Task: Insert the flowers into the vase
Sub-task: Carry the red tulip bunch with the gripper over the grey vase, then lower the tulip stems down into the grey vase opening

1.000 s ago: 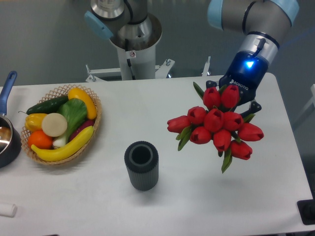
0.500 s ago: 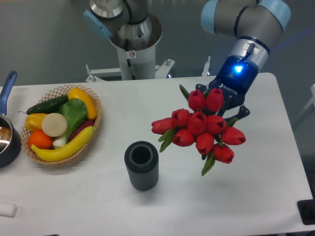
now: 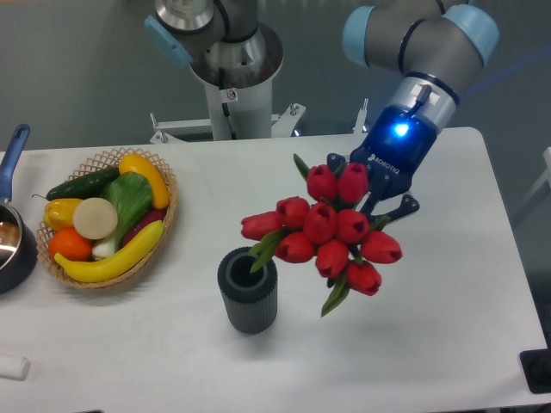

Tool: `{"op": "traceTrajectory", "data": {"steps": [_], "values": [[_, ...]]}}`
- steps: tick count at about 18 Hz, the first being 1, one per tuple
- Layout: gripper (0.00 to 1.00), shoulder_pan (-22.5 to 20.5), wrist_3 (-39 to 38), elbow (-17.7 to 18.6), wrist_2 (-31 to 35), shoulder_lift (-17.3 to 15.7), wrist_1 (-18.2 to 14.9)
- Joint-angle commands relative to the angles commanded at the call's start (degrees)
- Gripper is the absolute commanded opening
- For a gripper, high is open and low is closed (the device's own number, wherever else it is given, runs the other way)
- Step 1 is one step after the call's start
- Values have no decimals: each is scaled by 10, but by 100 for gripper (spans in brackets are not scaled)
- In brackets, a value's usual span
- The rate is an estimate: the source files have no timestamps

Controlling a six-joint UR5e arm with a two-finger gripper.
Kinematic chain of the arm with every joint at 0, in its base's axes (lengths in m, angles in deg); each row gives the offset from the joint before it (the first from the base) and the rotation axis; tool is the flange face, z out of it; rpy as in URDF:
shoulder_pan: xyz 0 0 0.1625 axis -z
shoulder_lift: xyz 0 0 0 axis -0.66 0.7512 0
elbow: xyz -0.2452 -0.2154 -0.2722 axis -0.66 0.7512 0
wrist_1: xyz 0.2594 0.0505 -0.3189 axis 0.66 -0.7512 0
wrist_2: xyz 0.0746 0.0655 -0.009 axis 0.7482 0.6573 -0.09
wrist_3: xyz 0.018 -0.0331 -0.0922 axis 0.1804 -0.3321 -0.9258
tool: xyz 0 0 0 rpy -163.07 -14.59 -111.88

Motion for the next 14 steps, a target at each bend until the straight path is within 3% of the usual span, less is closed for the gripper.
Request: {"op": "traceTrajectory", "data": {"steps": [2,6,9,14], "values": [[18,8,3,13,-69,9,33],[18,12,4,28,-158,12,34],[18,19,11,61,-168,11,35],[18,28,15,76,-167,12,35]]}}
